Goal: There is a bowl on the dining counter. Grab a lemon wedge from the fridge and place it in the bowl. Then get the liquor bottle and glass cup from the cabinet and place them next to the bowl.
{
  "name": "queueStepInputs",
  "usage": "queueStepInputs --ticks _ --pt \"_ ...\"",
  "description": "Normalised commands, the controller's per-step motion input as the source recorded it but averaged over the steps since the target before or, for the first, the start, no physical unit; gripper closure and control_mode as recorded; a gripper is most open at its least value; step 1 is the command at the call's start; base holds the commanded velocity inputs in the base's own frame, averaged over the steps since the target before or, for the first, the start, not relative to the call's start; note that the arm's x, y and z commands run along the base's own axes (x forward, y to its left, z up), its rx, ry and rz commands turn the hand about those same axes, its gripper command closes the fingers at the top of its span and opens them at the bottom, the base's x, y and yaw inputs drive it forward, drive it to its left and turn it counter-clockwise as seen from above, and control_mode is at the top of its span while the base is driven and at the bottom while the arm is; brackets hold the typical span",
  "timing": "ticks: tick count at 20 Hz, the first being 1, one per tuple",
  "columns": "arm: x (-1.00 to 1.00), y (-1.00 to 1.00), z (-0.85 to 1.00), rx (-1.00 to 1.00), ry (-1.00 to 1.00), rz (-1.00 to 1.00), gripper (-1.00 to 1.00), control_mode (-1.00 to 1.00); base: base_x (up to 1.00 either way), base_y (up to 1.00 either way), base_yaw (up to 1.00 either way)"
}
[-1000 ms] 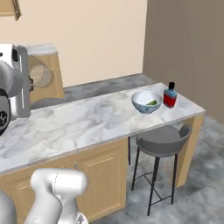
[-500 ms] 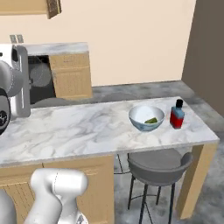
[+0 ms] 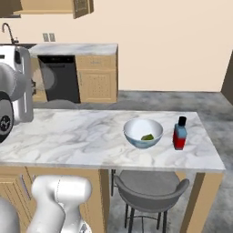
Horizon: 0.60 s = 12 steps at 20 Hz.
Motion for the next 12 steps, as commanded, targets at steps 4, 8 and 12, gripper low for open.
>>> queueStepInputs --ticks 4,8,12 --pt "0.35 -0.14 -0.06 0.01 0.05 0.06 1.0 -1.0 0.24 -0.12 0.09" --pt "0.86 -0.11 -0.35 0.01 0.22 0.04 1.0 -1.0 0.0 0.0 0.0" --pt "0.77 0.0 -0.58 -0.01 0.29 0.0 1.0 -1.0 0.0 0.0 0.0"
